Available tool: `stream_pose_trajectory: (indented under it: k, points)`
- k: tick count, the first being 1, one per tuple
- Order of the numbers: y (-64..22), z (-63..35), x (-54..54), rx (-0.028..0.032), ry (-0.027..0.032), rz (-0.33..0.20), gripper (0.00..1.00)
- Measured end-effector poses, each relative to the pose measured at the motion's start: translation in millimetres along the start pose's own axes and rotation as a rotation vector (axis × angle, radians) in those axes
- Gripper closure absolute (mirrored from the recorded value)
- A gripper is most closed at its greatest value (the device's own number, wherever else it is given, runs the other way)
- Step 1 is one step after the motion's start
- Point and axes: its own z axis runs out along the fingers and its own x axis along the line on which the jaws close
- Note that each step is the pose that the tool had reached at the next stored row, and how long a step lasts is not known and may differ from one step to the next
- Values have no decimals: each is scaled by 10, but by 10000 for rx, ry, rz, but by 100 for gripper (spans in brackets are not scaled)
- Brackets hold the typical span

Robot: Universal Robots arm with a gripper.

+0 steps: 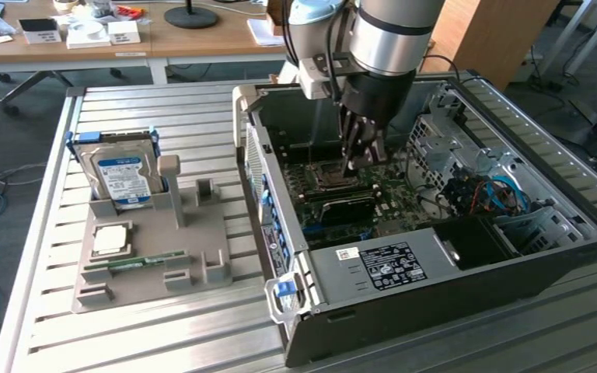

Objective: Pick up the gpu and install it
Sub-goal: 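Press down on the gpu until it lock into place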

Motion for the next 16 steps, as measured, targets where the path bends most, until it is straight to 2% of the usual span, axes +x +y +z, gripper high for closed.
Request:
stream_pose_trajectory:
  k: [8, 13, 16]
  points:
    - [2, 144, 5, 1, 6, 2, 89]
    - [2, 152, 6, 0, 8, 2, 89]
    - [2, 178, 7, 4, 53, 1, 89]
